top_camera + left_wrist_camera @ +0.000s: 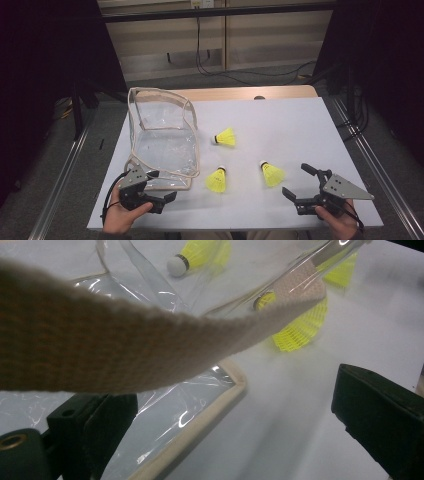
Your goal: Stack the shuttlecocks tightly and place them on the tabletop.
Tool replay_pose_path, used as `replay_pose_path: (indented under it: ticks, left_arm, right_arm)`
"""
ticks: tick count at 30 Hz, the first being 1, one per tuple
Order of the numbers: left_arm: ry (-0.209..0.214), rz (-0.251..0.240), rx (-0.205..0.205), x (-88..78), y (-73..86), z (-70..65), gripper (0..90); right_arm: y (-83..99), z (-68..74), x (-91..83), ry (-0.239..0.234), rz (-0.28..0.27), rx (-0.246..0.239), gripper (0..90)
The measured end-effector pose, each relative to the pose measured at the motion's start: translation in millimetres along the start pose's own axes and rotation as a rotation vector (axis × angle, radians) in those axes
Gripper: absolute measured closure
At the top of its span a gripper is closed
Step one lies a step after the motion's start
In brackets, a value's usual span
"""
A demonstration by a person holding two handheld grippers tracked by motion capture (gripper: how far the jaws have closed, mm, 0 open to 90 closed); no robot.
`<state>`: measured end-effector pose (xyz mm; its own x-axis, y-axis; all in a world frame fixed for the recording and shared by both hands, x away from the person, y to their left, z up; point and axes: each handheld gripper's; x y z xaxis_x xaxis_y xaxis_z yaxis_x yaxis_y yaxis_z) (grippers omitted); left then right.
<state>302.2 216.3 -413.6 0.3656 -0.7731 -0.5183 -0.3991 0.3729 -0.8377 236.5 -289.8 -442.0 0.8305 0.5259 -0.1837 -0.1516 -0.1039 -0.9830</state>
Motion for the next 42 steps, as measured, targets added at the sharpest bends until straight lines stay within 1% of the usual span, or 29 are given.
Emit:
replay_pose_path:
  ticks: [4,9,16,19,24,32,37,40,42]
  left_arm:
    - [-0.009,-0.006,-0.008,-2.0,0.6,2.0,4.8]
    - [-0.016,0.000,-0.005,-3.4,0.3,3.1,5.0]
    - [-0.011,-0.008,-0.013,-4.3,0.2,3.9,5.4]
    - [-0.012,-0.006,-0.007,-4.4,0.2,4.8,5.6]
    - [-0.005,-0.008,-0.012,-4.6,-0.1,5.6,5.6]
    - [-0.006,-0.009,-0.019,-4.7,-0.5,5.7,5.8]
    - [-0.007,-0.008,-0.017,-4.2,-0.2,5.2,5.6]
    - [-0.008,-0.006,-0.017,-3.9,-0.2,4.7,5.2]
    - [-0.008,-0.006,-0.018,-4.1,-0.2,4.7,5.2]
  right_arm:
    - [0.1,0.0,-0.1,0.003,0.000,0.002,2.2]
    - [0.2,-0.6,0.1,0.004,0.002,0.002,2.1]
    - [0.2,-2.7,1.3,0.016,0.008,0.005,2.2]
    - [0.0,-3.7,2.5,0.028,0.019,-0.001,2.2]
    - [0.0,-5.2,5.6,0.031,0.026,0.000,2.2]
    - [-0.4,-7.9,11.2,0.051,0.064,-0.002,2.4]
    - [-0.3,-12.7,13.2,0.066,0.100,-0.003,2.8]
    - [-1.0,-16.1,15.1,0.073,0.110,0.004,3.9]
    - [-2.0,-17.5,15.9,0.082,0.119,-0.001,5.3]
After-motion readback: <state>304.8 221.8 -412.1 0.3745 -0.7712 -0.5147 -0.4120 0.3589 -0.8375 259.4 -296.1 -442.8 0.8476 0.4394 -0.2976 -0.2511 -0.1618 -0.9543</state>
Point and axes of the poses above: each handheld gripper's, and its own axes: x roughly forward along the jaws, y roughly out of its underside, z roughly to its left, and after that the axes turned 6 degrees about y, right-handed
